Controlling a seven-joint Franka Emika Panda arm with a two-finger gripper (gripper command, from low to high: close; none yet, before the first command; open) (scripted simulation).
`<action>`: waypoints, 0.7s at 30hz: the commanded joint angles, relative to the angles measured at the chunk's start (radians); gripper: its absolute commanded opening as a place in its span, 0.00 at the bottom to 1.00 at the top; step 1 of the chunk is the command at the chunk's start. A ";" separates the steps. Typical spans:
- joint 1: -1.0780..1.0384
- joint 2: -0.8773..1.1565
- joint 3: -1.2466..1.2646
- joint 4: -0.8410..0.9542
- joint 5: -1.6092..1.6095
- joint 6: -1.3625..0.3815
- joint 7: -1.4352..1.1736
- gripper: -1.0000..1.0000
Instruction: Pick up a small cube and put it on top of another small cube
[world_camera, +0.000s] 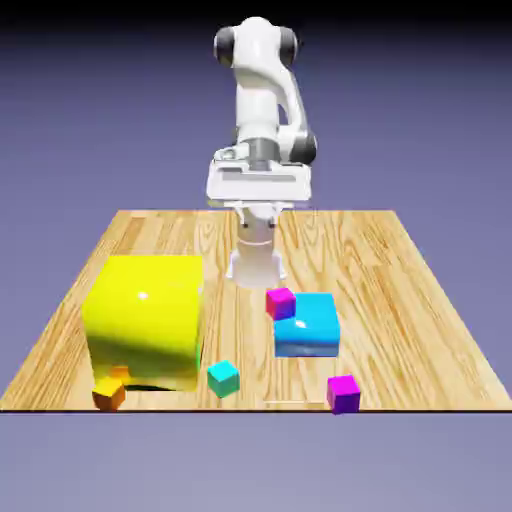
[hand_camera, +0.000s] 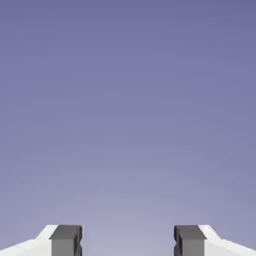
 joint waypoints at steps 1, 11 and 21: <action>-0.017 0.022 0.017 0.007 -0.044 -0.016 -0.013 0.50; -0.191 0.237 0.187 0.073 -0.478 -0.179 -0.140 0.50; -0.365 0.453 0.357 0.139 -0.913 -0.342 -0.268 0.50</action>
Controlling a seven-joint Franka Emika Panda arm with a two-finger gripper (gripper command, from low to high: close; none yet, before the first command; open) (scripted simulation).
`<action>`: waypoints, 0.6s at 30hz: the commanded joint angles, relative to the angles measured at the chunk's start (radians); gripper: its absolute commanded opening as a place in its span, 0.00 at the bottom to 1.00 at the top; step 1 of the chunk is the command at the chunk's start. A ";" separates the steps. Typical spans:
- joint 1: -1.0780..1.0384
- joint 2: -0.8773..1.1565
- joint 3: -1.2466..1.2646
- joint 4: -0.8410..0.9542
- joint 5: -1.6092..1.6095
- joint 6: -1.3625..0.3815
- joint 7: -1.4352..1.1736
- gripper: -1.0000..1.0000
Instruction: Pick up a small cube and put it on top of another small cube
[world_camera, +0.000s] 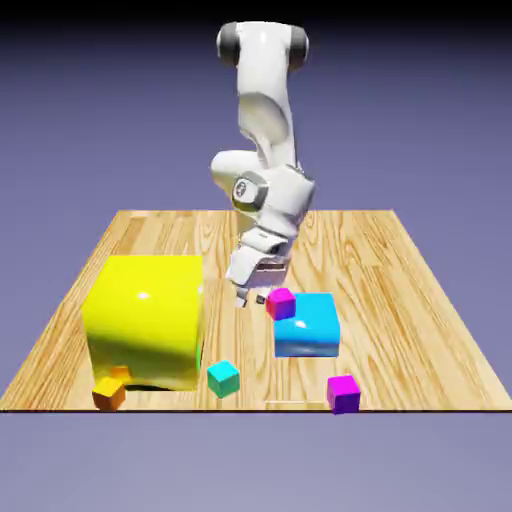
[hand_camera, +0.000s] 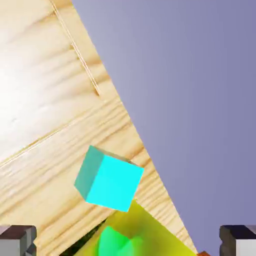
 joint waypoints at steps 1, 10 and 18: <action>-0.017 0.022 0.017 0.007 -0.044 -0.016 -0.013 0.50; -0.174 0.216 0.170 0.066 -0.435 -0.163 -0.127 0.50; -0.313 0.389 0.306 0.119 -0.783 -0.293 -0.229 0.50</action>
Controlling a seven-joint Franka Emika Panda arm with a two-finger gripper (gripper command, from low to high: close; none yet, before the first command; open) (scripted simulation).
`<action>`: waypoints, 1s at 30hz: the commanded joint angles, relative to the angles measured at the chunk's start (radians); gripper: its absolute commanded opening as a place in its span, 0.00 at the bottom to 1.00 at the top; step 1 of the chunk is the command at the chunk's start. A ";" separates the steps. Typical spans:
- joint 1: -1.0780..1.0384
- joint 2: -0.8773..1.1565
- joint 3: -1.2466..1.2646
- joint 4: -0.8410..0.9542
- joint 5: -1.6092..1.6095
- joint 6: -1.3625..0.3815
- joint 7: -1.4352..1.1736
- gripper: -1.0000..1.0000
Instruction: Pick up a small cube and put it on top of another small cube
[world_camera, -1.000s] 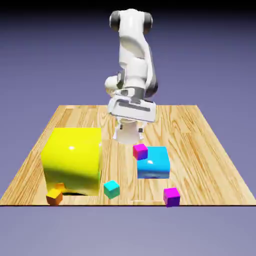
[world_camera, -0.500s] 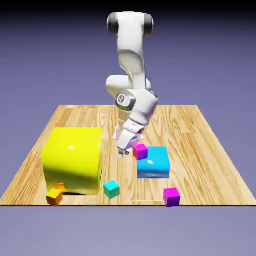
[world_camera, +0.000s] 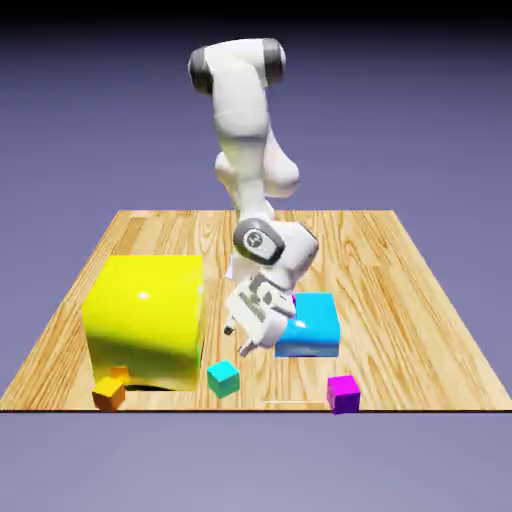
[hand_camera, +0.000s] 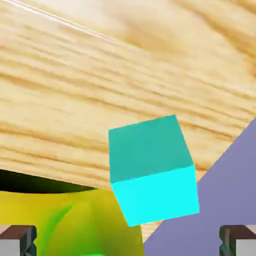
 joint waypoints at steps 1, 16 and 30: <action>-0.017 0.022 0.017 0.007 -0.044 -0.016 -0.013 0.50; -0.031 0.168 -0.008 0.078 -0.201 -0.078 -0.008 0.00; 0.351 0.227 0.084 0.376 0.323 -0.411 -0.045 0.00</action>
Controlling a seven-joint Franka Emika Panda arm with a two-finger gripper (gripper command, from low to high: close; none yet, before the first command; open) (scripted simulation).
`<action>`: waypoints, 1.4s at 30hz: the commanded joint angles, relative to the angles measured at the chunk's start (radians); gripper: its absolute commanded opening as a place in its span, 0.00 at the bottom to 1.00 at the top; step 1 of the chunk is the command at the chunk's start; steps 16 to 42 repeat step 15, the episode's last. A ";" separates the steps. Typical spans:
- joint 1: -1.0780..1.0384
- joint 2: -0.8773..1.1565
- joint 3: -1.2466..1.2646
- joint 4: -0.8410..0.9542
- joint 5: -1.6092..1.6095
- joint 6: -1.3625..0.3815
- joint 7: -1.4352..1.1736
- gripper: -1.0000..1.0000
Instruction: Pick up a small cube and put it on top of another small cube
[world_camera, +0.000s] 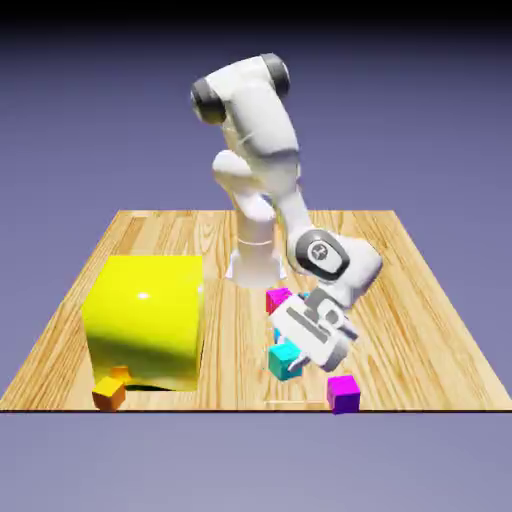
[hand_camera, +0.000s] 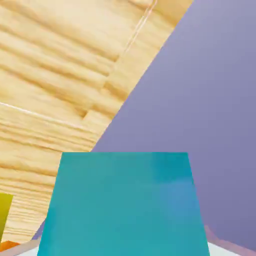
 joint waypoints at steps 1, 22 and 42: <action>0.036 0.016 0.004 0.033 0.037 -0.033 0.000 0.00; 0.218 0.115 0.006 0.198 0.217 -0.189 0.005 1.00; 0.218 0.115 0.006 0.198 0.217 -0.189 0.005 1.00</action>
